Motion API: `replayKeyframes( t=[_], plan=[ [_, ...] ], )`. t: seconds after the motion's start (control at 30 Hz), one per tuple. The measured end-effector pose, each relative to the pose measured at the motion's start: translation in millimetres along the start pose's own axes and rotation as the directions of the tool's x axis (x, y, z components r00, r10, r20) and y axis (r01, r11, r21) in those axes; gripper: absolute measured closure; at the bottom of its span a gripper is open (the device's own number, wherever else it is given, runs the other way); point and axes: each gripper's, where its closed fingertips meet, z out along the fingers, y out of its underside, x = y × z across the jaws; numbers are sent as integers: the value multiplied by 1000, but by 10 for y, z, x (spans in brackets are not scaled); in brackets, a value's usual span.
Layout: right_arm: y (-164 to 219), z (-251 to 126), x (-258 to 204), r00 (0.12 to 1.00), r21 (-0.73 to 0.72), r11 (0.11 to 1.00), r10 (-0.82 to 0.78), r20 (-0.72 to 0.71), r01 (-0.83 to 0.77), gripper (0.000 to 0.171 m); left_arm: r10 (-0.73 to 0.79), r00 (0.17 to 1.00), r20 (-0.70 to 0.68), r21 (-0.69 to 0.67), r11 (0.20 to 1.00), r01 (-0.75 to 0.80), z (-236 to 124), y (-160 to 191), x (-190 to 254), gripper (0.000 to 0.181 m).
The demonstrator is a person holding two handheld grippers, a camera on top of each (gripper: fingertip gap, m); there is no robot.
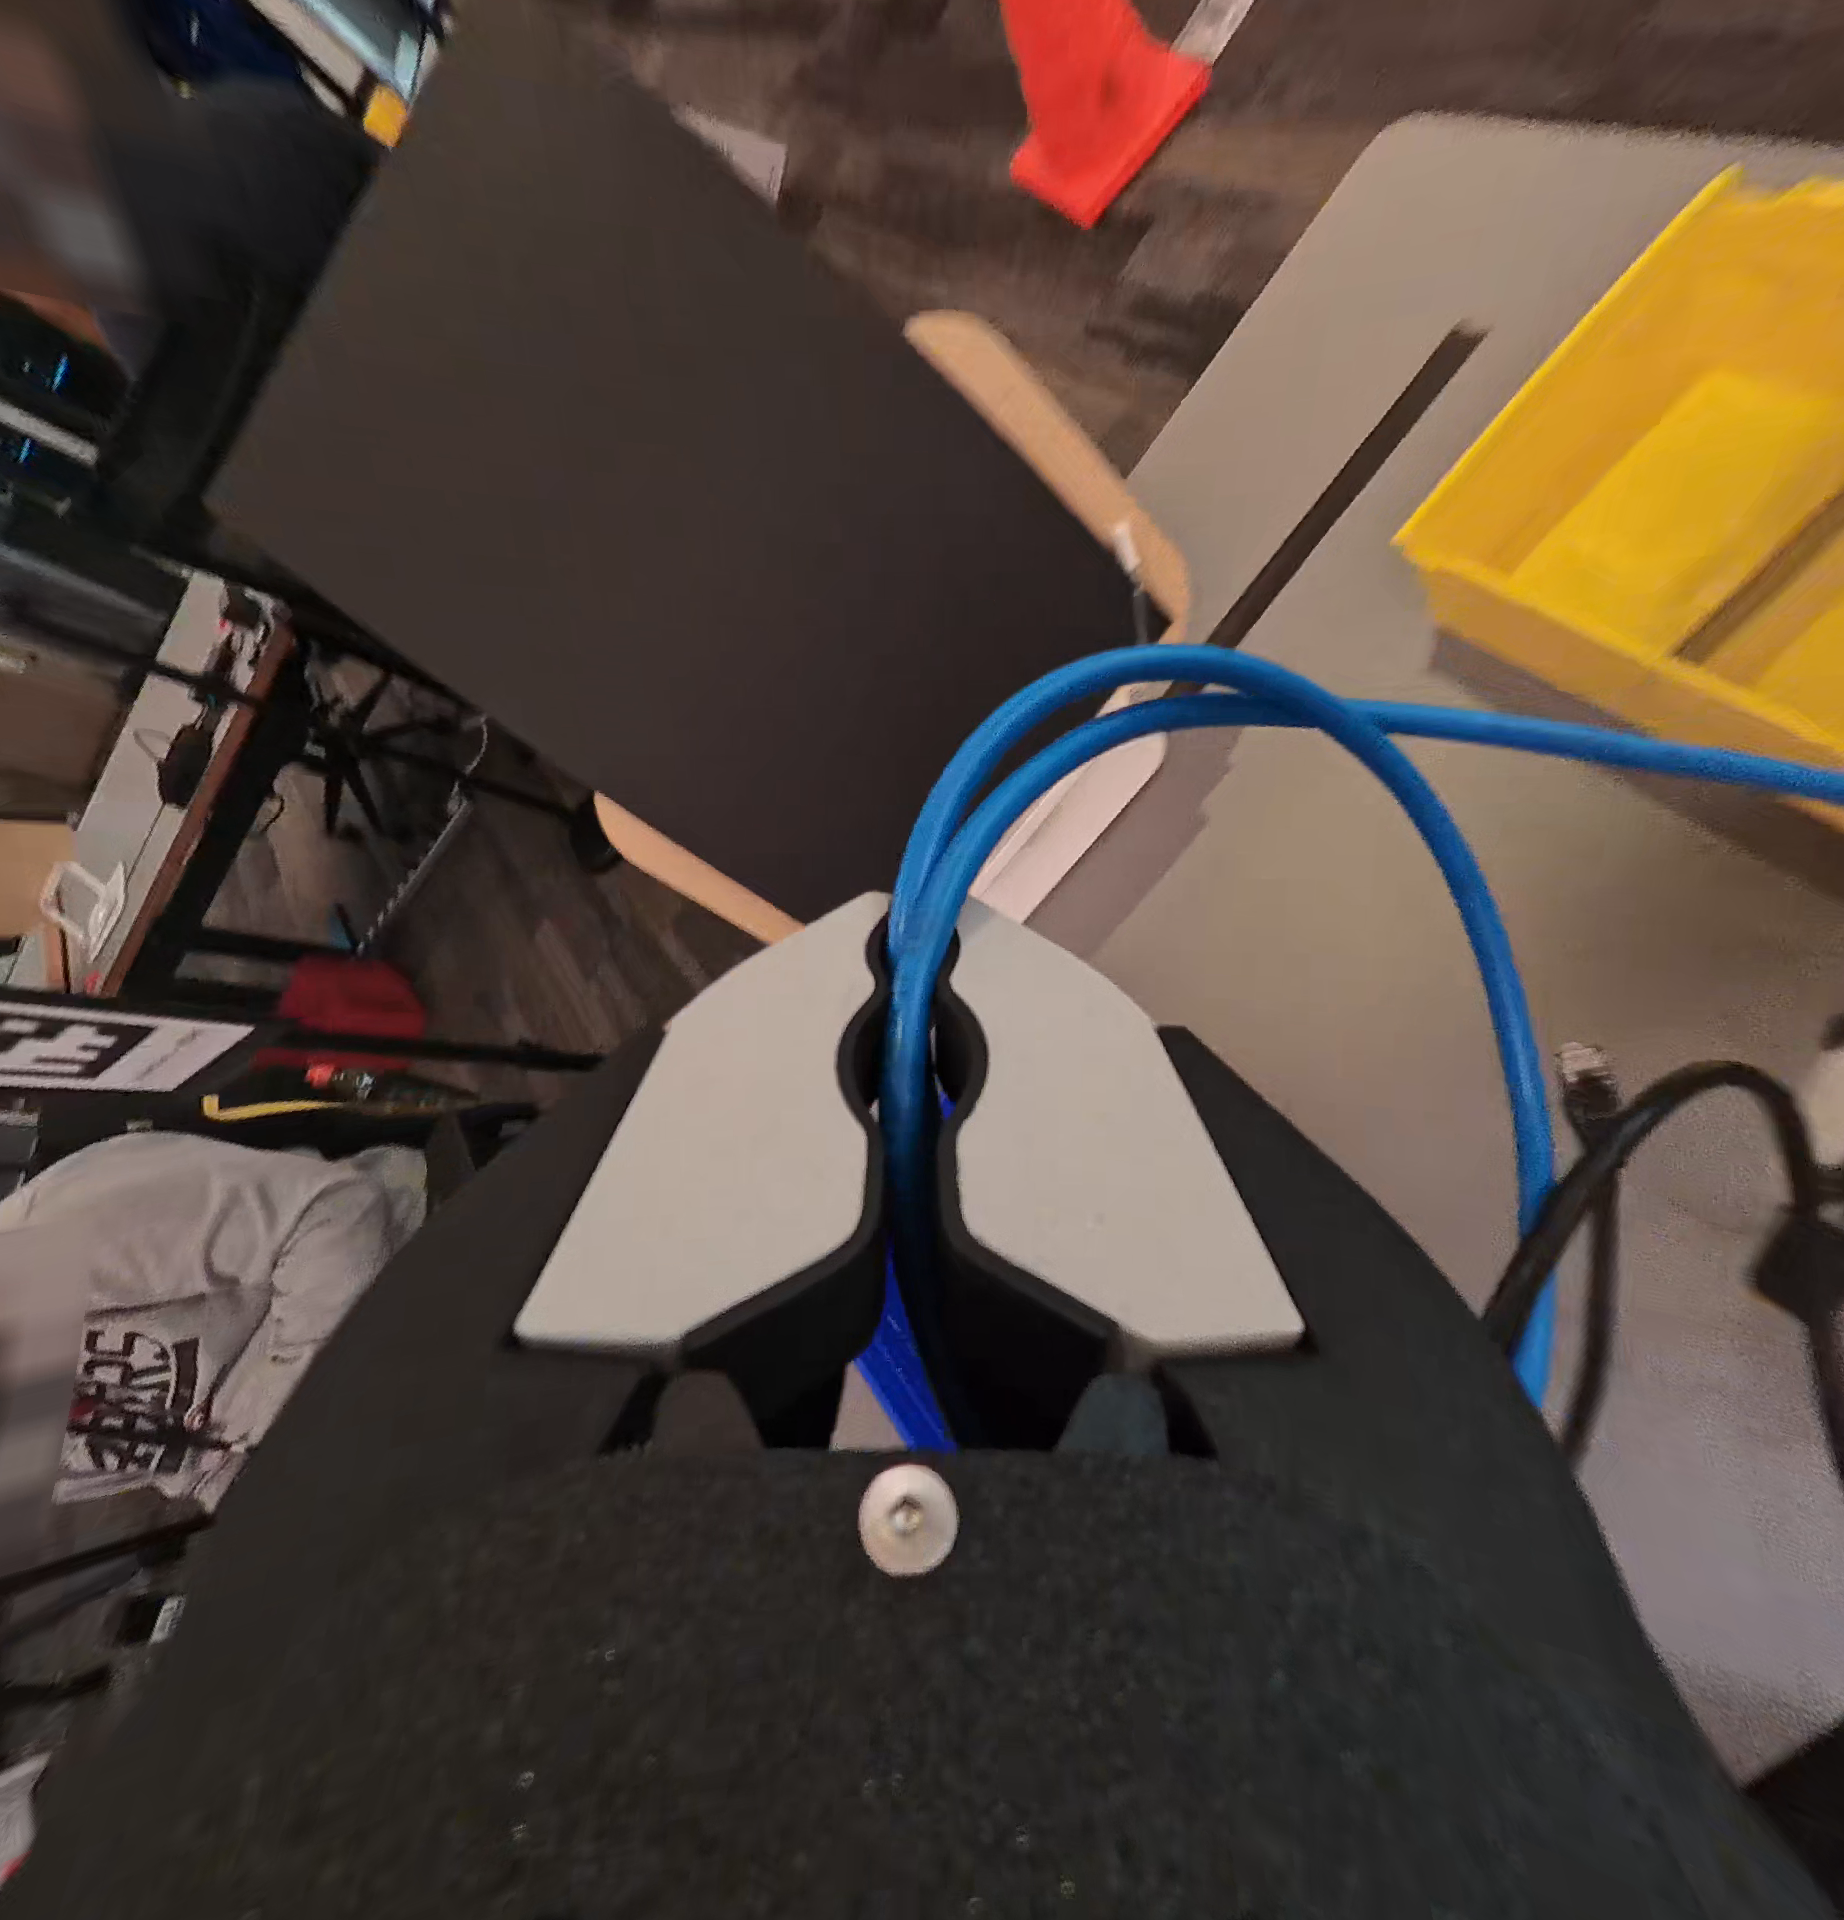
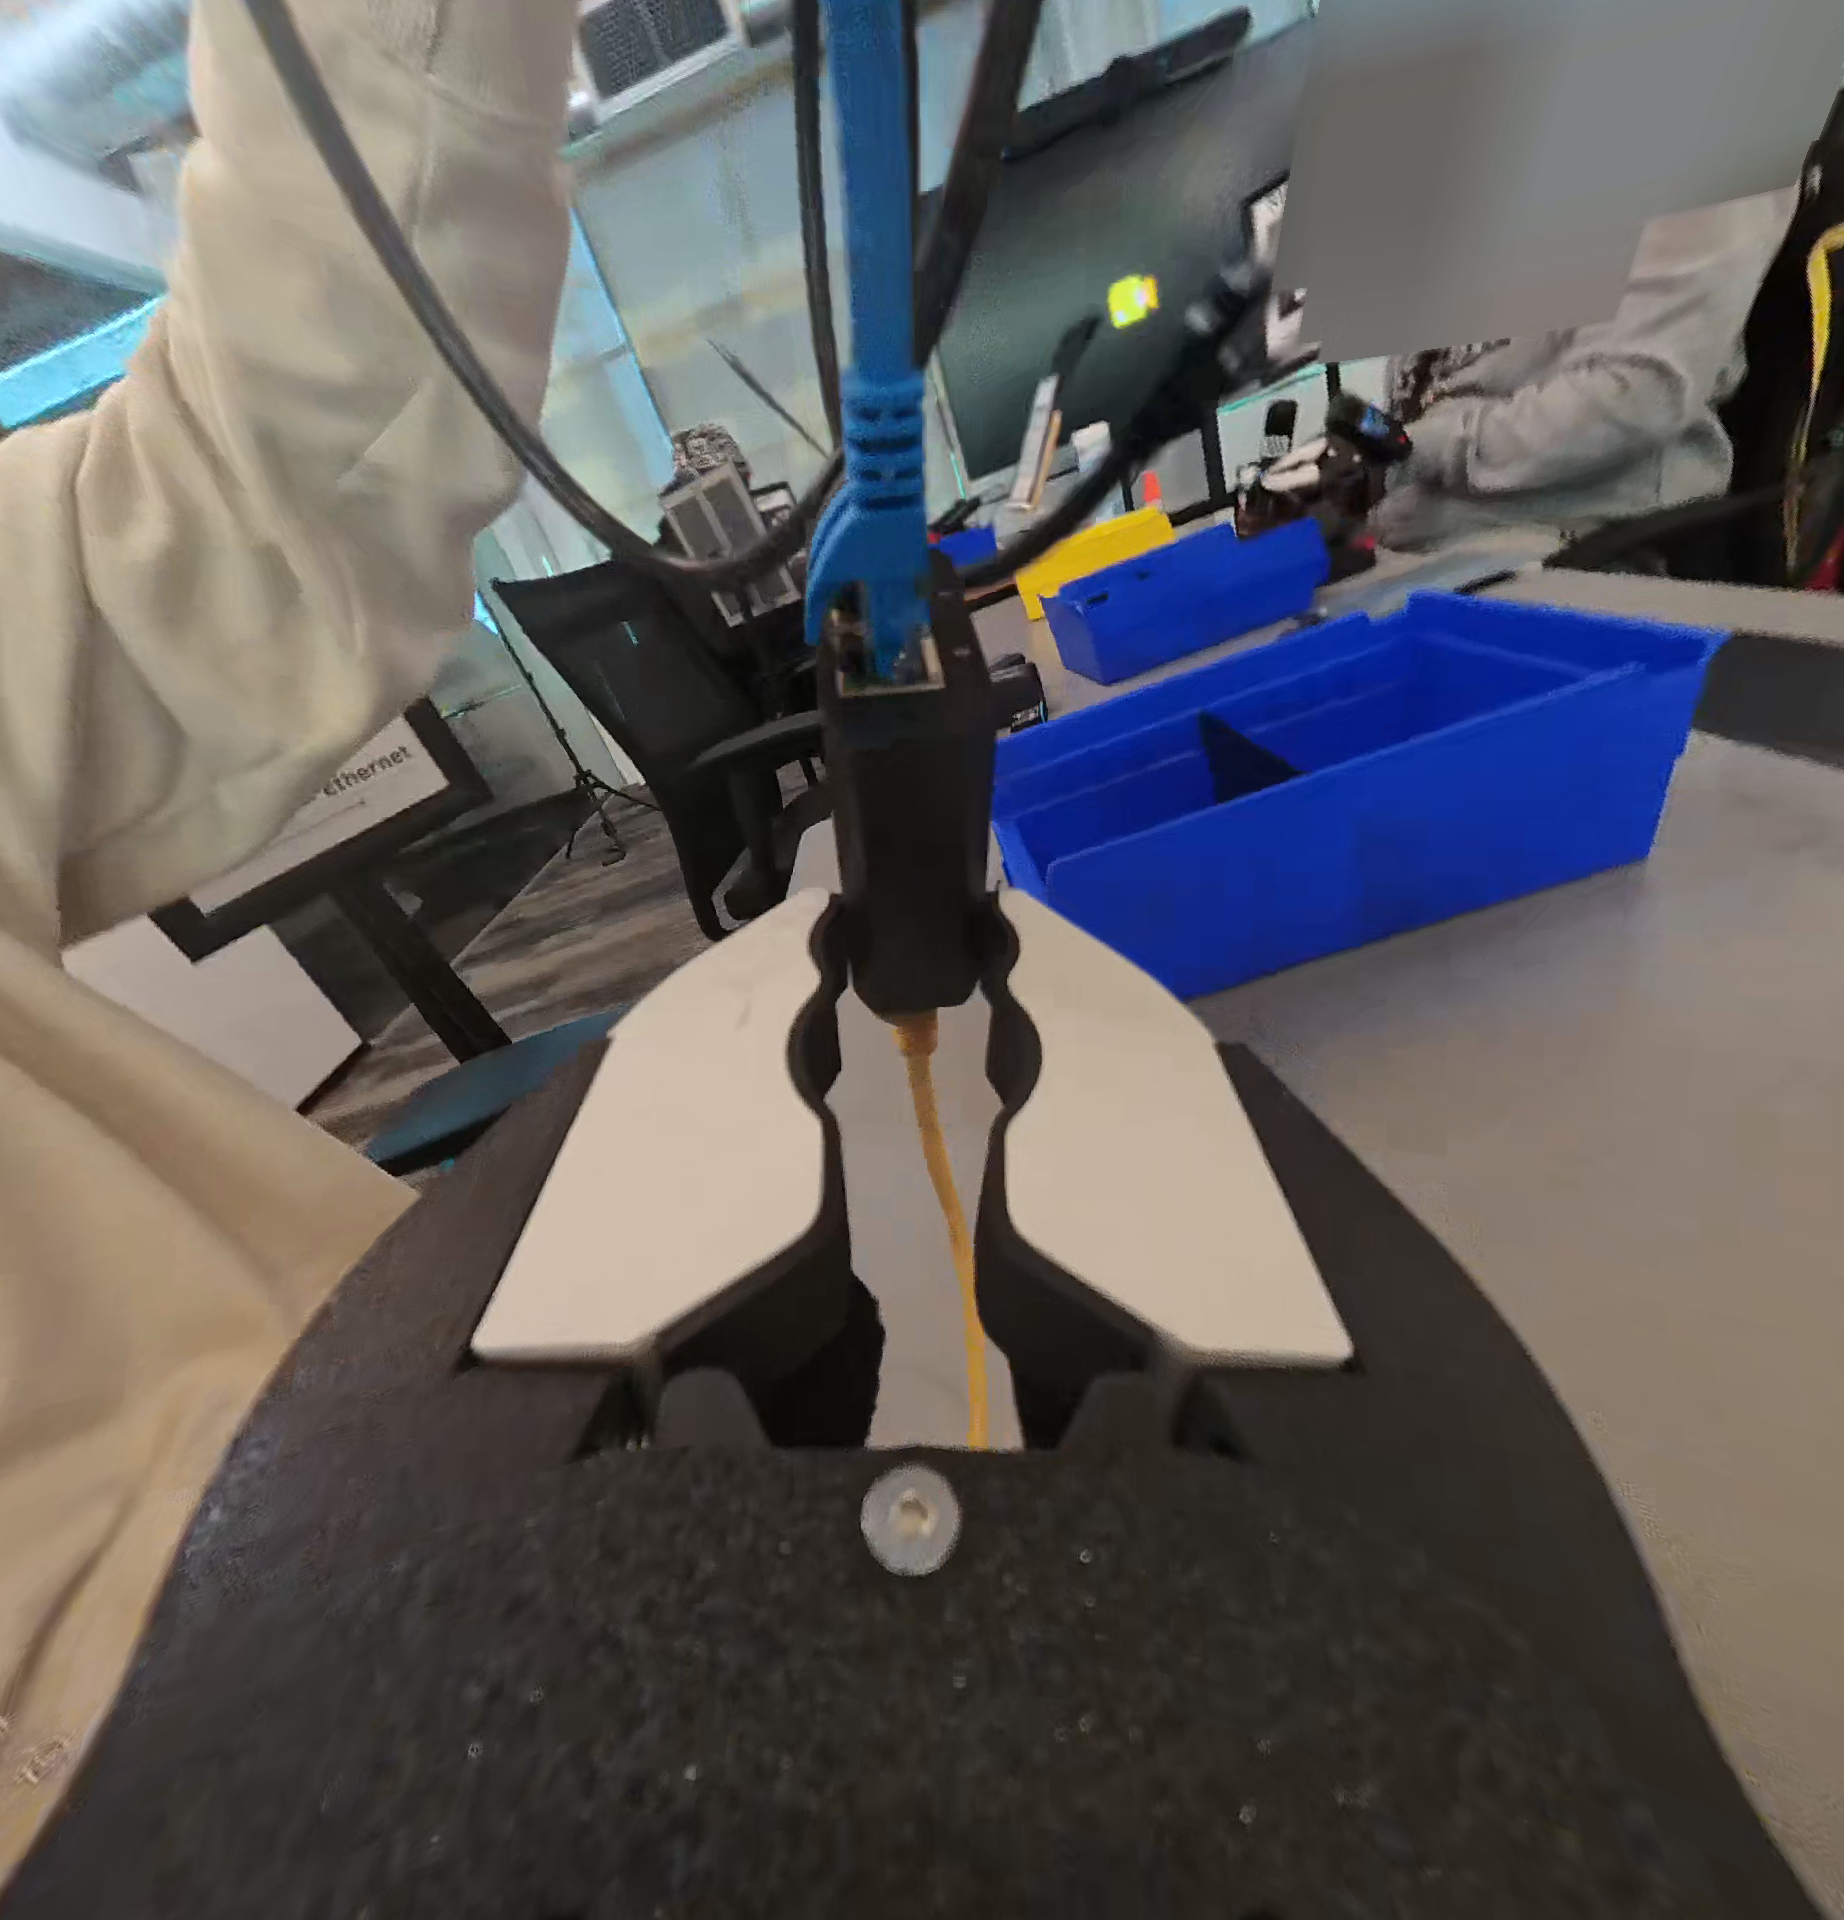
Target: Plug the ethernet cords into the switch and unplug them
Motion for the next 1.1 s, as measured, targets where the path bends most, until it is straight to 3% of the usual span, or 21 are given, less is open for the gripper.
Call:
replayKeyframes(
  t=[0.03, 0.1, 0.23, 0.37, 0.4, 0.47, 0.53, 0.6, 0.7, 0.77, 0.87, 1.0, 1.07, 1.1],
  plan=[
    [20, 0, 24, 999, -6, 999, 38, -22, -38, 147, 0, 1000, 9, -21, 1000, 0, 162, 121, -62, 177],
    [62, -22, 86, 985, -15, 987, 161, -65, -162, 147, -14, 1000, 12, -15, 1000, 14, 388, 282, -134, 156],
    [87, -106, 159, 923, 62, 925, 380, -68, -376, 147, -190, 969, -159, 158, 964, 215, 344, 288, -72, 119],
    [72, -232, 266, 846, 145, 841, 531, -37, -522, 148, -228, 974, -16, 291, 931, 223, -103, 574, -188, 117],
    [54, -261, 268, 819, 167, 807, 574, 8, -567, 148, -253, 967, -23, 332, 911, 246, -247, 675, -128, 124],
    [100, -293, 305, 786, 175, 771, 617, 33, -613, 148, -267, 942, -202, 432, 839, 330, -466, 825, 293, 139],
    [184, -274, 333, 798, 155, 789, 602, 1, -595, 148, -234, 859, -455, 428, 789, 441, -478, 990, 959, 140],
    [177, -224, 300, 790, 152, 778, 612, 33, -609, 148, -238, 719, -653, 269, 814, 514, -274, 1268, 1694, 131],
    [169, -148, 243, 810, 144, 799, 584, 44, -584, 148, -347, 542, -765, 100, 768, 633, 131, 1633, 2377, 132],
    [179, -84, 204, 831, 141, 820, 555, 39, -555, 148, -422, 422, -802, 17, 691, 723, 364, 1794, 2561, 132],
    [245, 25, 170, 840, 141, 830, 543, 19, -540, 148, -409, 193, -892, -74, 552, 830, 463, 1831, 2695, 129],
    [380, 182, 163, 828, 156, 818, 560, 0, -553, 148, -431, 93, -897, -165, 524, 835, 690, 1920, 2917, 131],
    [487, 223, 207, 818, 157, 812, 574, -39, -562, 148, -414, 16, -910, -213, 500, 840, 673, 1918, 2945, 157],
    [519, 218, 229, 812, 165, 806, 581, -45, -568, 148, -425, -14, -905, -248, 502, 828, 691, 1941, 2968, 158]
  ],
)
